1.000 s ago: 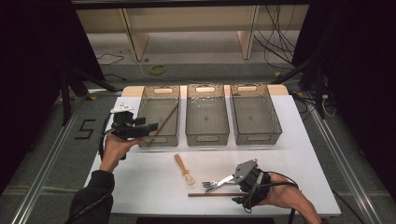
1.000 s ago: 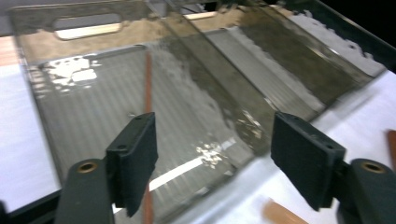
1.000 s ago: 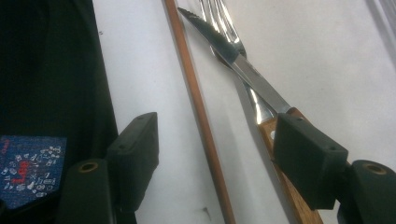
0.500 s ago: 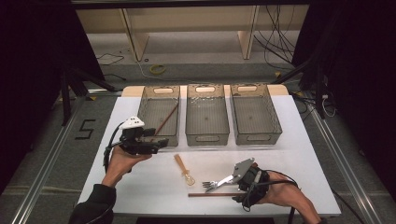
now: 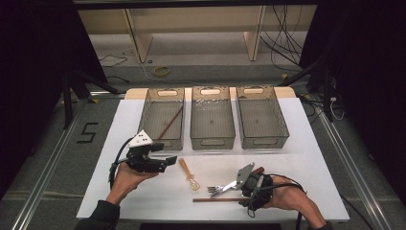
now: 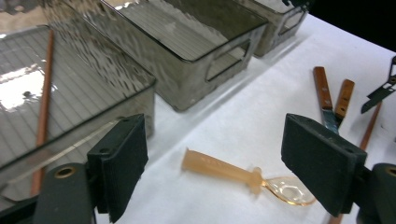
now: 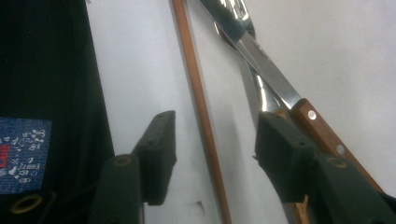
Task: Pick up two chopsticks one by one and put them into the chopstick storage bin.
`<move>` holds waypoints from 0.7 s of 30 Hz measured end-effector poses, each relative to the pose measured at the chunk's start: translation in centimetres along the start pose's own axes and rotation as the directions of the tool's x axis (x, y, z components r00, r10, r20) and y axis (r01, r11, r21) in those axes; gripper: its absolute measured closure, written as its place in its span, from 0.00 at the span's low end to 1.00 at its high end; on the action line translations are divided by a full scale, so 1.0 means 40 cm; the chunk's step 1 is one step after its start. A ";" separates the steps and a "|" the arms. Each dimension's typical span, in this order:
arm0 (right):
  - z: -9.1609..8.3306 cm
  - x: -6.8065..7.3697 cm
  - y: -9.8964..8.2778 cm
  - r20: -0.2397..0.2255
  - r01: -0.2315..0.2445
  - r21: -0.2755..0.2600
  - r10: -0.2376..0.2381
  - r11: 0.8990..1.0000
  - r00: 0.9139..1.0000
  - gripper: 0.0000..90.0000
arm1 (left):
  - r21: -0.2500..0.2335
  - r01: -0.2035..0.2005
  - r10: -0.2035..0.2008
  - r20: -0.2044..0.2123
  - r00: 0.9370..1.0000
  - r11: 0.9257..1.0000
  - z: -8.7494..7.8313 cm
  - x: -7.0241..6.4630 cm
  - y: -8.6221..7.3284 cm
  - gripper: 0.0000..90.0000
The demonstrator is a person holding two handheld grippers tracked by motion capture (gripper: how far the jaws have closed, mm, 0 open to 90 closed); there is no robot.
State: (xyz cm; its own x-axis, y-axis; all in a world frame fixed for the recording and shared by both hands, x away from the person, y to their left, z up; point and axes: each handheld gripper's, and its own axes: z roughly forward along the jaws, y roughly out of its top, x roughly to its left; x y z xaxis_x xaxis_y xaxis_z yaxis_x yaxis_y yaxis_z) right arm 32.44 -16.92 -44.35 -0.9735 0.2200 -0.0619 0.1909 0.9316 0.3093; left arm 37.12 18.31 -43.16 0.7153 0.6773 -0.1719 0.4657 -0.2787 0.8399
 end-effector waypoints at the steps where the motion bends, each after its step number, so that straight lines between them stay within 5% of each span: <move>1: 0.004 -0.001 0.002 -0.003 0.005 0.010 -0.005 1.000 1.000 0.59 | 0.009 -0.011 0.011 0.002 1.000 1.000 0.001 -0.004 -0.004 0.24; 21: 0.039 -0.005 0.018 -0.039 0.051 0.086 -0.047 0.995 0.998 0.81 | 0.017 -0.042 0.041 0.019 0.999 0.999 0.009 -0.041 -0.036 0.24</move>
State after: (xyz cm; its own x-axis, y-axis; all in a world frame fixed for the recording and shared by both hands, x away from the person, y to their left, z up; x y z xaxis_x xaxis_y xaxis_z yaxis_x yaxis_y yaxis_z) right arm 32.98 -15.83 -45.59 -0.9856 0.1641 -0.0395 0.1514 0.9629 0.2235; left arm 35.49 17.35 -44.27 0.7438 0.6522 -0.1467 0.4442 -0.3183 0.8375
